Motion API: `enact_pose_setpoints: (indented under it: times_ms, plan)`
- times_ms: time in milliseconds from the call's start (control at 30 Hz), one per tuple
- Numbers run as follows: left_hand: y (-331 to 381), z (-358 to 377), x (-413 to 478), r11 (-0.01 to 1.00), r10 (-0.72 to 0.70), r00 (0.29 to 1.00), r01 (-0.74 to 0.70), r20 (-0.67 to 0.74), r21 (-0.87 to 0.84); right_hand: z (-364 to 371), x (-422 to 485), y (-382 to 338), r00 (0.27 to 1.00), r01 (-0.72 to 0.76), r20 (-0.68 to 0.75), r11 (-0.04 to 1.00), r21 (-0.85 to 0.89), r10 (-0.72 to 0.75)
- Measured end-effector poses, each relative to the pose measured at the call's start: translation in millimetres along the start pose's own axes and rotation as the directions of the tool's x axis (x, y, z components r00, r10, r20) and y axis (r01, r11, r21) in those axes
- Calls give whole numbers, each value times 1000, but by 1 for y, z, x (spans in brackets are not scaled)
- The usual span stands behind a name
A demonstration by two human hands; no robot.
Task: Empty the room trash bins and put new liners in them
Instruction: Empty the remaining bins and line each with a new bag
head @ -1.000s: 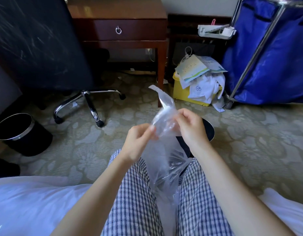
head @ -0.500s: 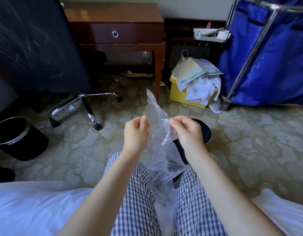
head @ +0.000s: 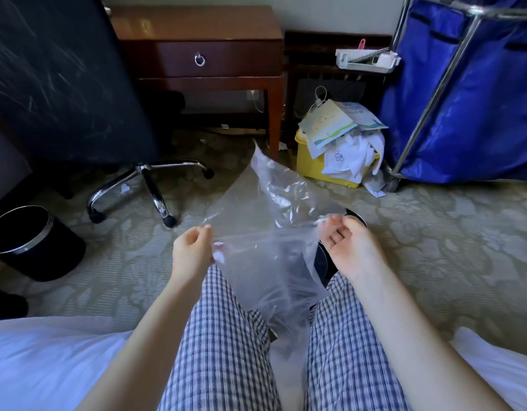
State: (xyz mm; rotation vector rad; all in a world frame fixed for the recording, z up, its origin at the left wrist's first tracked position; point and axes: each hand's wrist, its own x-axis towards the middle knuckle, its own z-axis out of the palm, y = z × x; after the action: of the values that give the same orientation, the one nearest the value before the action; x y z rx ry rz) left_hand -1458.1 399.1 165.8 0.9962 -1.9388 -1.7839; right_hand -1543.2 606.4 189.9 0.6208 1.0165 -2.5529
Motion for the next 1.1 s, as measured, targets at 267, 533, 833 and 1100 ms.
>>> enact_pose_setpoints:
  times_ms: [267,533,833,1100]
  plan:
    - [32,15,4,951,-202,873,283,444,-123,8,-12,5,986,111,164,846,-522,-27]
    - [17,29,11,998,-62,964,61,260,9,-23,13,-3,927,314,359,-307,-899,-104]
    - [-5,10,24,942,-214,947,136,-238,-306,-64,66,-29,918,49,11,85,-995,-397]
    - [-5,2,28,942,-163,963,88,-214,-323,-62,46,-46,907,-40,51,-205,-978,-418]
